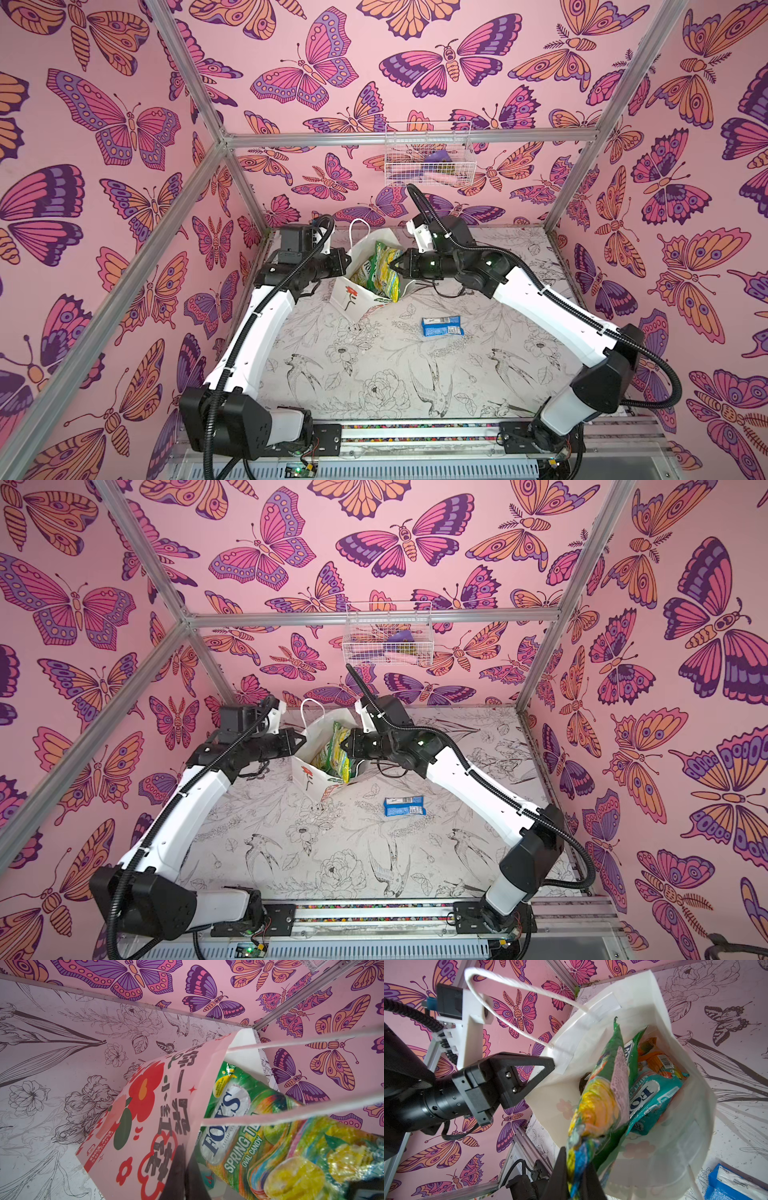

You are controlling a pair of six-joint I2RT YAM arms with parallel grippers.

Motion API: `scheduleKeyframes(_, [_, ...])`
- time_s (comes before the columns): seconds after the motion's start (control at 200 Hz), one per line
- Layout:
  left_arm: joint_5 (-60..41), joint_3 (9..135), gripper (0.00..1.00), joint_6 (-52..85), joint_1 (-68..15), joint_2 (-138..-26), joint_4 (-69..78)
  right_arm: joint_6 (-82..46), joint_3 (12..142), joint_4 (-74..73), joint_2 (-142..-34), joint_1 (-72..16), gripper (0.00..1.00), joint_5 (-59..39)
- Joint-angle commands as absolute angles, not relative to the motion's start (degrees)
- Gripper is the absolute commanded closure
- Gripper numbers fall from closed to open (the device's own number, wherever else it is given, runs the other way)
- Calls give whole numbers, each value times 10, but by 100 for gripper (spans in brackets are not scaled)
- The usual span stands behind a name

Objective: Place the snacks into the paper bag
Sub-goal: 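Lower the Spring Tea pack into the bag and open the right gripper, then raise the open right gripper out of the bag and draw it back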

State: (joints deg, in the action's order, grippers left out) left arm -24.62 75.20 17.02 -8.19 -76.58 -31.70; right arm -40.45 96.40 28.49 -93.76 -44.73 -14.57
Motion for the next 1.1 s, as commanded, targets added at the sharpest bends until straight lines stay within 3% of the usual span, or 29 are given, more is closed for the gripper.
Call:
scheduleKeyframes(0.0, [-271,753,100,166,-86,-742,-276,-408,995,262,-940,-448,89,-141])
scheduleKeyframes(0.28, [-268,753,100,165,-87,-740,-276,-425,979,223,-945,-447,87,-166])
scheduleKeyframes(0.496, [-268,752,100,165,-86,-740,-275,-426,972,218,-945,-443,52,-177])
scheduleKeyframes(0.851, [-264,752,100,166,-87,-739,-276,-416,945,212,-914,-435,49,-174])
scheduleKeyframes(1.097, [-258,751,100,166,-86,-737,-276,-368,935,247,-870,-434,37,-139])
